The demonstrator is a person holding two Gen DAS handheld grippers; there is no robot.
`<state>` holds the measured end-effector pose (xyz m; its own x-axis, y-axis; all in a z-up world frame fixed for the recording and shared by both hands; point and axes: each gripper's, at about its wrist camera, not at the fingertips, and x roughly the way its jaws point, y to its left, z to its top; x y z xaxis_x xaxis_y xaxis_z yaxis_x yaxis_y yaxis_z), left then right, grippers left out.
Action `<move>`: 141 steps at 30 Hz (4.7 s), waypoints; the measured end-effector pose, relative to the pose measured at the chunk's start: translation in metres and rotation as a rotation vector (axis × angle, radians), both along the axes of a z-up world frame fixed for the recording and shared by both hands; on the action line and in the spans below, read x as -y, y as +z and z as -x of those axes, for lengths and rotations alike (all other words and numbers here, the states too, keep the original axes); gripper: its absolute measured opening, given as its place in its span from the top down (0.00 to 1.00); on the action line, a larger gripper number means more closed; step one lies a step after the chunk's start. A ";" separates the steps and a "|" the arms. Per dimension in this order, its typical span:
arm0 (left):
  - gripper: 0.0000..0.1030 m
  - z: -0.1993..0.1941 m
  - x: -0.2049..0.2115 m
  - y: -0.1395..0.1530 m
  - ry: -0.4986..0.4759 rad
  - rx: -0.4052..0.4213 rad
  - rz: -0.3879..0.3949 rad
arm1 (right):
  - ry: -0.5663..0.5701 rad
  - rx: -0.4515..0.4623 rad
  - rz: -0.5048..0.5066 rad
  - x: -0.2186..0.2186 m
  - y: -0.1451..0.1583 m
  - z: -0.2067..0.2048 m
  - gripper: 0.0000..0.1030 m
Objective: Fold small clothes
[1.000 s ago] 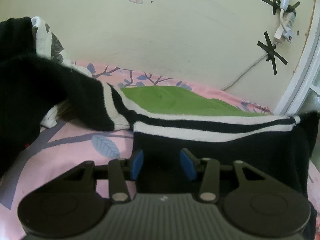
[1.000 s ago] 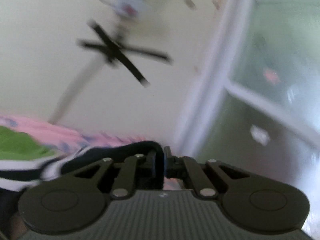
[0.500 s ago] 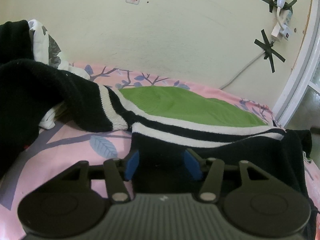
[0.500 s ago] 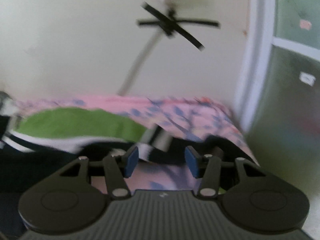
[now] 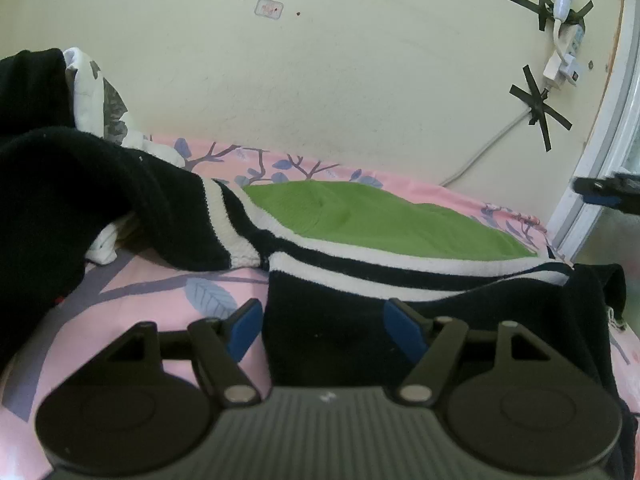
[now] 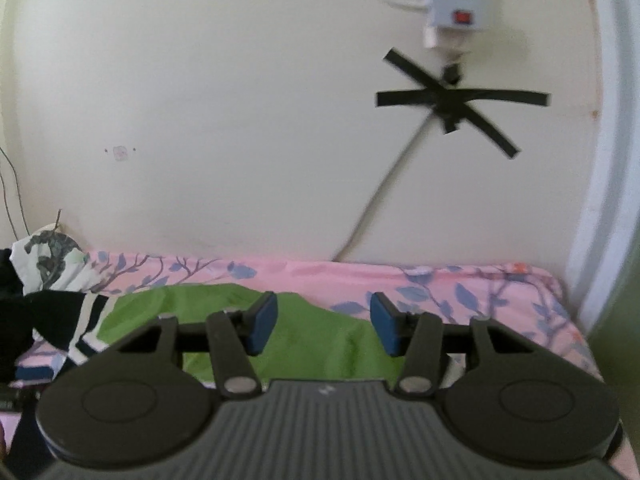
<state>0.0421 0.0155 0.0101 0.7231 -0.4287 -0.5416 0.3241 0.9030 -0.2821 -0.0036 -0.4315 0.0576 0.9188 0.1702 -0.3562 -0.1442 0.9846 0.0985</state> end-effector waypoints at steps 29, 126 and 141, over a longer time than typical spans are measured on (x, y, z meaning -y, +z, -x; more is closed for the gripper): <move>0.31 -0.002 0.003 -0.001 -0.027 -0.003 0.010 | 0.075 -0.158 0.253 -0.071 -0.043 -0.157 1.00; 0.15 0.009 -0.001 0.005 -0.021 -0.002 0.008 | 0.002 -0.075 -0.262 0.010 -0.113 0.160 0.49; 0.10 0.106 -0.037 0.016 -0.168 -0.098 0.034 | 0.138 -0.107 -0.162 0.004 -0.121 0.196 0.37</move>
